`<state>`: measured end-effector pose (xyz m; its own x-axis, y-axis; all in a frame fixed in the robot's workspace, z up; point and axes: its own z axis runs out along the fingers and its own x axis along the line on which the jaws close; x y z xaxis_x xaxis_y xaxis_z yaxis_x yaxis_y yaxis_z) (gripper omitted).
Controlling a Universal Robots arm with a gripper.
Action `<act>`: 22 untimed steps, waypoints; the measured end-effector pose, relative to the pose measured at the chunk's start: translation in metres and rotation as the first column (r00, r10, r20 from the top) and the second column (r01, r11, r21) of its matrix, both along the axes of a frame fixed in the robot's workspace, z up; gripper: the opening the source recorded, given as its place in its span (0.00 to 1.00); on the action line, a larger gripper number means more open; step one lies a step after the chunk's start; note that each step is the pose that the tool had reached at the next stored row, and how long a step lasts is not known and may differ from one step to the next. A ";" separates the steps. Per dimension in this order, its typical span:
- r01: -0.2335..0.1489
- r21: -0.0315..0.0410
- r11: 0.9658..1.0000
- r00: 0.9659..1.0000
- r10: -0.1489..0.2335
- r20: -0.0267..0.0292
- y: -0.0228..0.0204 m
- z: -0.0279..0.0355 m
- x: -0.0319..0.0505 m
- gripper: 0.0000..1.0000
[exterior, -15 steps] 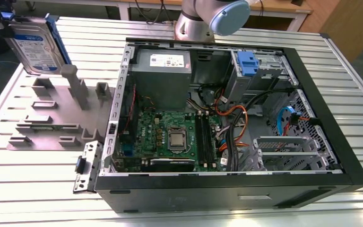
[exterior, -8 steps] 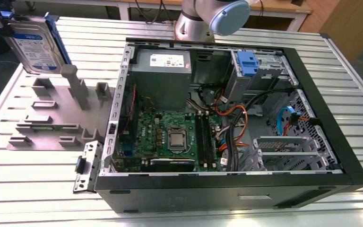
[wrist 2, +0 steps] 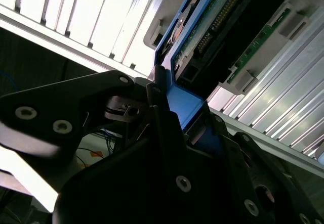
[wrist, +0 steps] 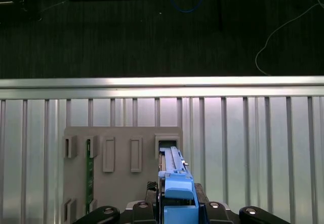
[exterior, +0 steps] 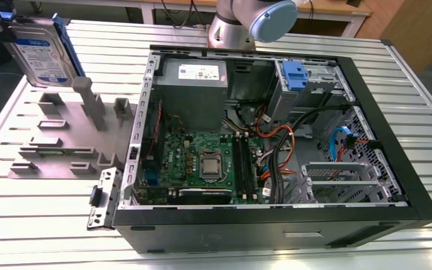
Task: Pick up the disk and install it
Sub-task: 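Pick up the disk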
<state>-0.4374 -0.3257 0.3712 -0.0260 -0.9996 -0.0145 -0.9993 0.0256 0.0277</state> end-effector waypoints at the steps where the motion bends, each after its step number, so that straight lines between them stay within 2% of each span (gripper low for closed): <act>1: 0.000 0.000 1.000 1.000 0.000 0.000 0.0000 0.0006 0.0000 0.36; 22: 0.000 0.000 1.000 1.000 0.000 0.000 0.0000 0.0084 0.0000 0.36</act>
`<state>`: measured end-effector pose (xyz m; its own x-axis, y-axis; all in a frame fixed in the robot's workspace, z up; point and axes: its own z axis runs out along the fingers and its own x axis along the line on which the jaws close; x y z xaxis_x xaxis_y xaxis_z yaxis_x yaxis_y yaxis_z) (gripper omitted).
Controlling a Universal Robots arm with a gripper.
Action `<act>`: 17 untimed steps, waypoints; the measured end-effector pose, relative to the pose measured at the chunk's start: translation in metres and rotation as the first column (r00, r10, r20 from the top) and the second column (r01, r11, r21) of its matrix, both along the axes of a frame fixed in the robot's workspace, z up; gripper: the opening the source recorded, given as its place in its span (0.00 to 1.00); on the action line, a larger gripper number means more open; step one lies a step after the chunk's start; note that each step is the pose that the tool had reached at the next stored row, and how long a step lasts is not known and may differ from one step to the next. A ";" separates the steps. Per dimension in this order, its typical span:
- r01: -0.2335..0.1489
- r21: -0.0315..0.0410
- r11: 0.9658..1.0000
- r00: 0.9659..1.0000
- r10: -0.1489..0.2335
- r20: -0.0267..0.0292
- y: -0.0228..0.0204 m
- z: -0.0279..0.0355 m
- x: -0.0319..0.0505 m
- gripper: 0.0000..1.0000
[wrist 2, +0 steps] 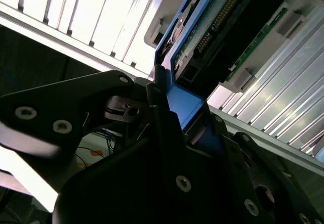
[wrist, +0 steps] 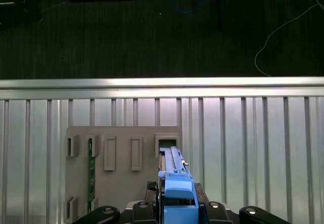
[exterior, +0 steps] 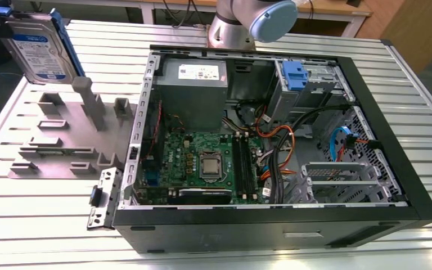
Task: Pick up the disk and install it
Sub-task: 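Pick up the disk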
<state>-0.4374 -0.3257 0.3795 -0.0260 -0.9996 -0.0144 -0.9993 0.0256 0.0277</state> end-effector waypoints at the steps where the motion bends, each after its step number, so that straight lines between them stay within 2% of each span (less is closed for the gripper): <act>1: 0.000 0.000 1.000 1.000 0.000 0.000 0.0000 0.0001 0.0000 0.36; 17: 0.000 0.000 1.000 1.000 0.000 0.000 0.0000 0.0080 0.0000 0.36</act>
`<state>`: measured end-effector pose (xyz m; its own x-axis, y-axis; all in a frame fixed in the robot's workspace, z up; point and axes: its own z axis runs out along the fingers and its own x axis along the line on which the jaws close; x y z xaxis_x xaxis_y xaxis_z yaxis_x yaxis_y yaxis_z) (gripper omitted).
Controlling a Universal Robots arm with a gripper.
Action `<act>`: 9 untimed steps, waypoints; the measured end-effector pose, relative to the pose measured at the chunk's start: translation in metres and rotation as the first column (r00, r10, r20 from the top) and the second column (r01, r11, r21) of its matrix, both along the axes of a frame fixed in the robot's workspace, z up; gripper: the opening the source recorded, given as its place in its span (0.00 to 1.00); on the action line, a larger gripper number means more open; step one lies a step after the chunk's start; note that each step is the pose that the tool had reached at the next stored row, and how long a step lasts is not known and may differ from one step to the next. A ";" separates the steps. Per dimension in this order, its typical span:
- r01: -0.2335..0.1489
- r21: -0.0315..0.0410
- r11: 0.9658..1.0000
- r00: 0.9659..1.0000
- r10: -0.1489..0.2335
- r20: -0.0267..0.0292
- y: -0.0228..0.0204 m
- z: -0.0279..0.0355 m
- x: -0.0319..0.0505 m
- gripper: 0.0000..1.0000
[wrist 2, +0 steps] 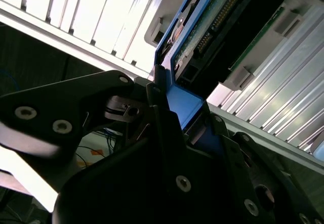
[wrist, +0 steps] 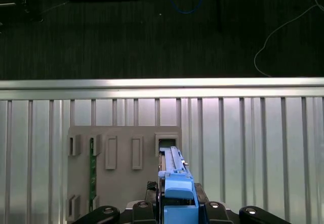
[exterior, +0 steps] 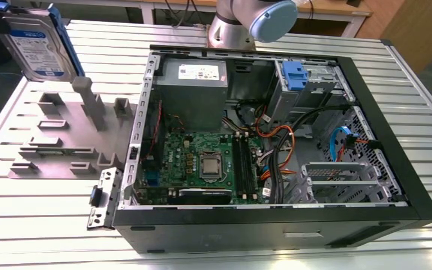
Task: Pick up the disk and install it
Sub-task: 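Pick up the disk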
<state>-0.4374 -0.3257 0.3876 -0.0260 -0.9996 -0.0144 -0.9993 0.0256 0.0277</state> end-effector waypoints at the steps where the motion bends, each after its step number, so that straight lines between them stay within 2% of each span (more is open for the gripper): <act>1: 0.000 0.000 1.000 1.000 0.000 0.000 0.0000 0.0006 0.0000 0.36; 9: 0.000 0.000 1.000 1.000 0.000 0.000 0.0000 0.0037 0.0000 0.36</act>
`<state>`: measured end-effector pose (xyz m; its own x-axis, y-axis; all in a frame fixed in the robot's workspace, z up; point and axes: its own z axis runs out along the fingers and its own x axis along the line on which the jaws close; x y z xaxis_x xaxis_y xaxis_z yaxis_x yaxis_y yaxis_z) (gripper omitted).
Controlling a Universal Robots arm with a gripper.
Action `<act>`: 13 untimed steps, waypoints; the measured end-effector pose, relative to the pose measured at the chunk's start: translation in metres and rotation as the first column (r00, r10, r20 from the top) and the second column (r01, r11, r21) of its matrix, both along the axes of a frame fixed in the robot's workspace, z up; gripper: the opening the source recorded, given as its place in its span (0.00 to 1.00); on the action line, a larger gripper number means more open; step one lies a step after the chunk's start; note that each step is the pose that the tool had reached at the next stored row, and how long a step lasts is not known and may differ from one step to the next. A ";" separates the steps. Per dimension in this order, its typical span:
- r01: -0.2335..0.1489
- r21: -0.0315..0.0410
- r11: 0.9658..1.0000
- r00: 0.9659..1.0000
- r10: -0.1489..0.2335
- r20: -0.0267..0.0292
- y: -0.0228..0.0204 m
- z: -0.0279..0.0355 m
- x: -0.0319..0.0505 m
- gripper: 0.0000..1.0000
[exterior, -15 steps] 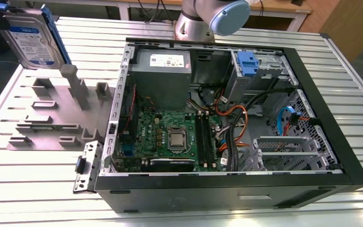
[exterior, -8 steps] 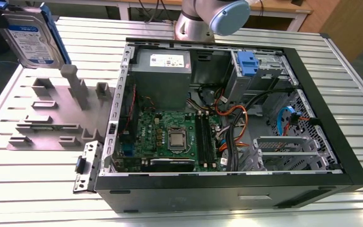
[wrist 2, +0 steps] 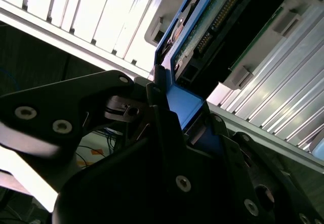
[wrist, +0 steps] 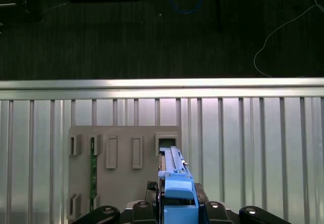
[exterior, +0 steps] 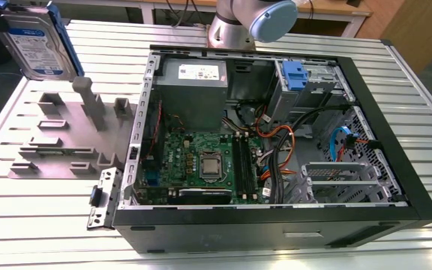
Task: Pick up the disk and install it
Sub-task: 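Pick up the disk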
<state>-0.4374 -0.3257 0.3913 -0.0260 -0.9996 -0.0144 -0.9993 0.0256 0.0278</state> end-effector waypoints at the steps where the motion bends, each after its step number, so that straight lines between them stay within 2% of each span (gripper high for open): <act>1: 0.000 0.000 1.000 1.000 0.000 0.000 0.0000 0.0005 0.0000 0.36; 13: 0.000 0.000 1.000 1.000 0.000 0.000 0.0000 0.0052 0.0000 0.36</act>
<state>-0.4374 -0.3257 0.3965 -0.0260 -0.9996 -0.0145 -0.9993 0.0256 0.0278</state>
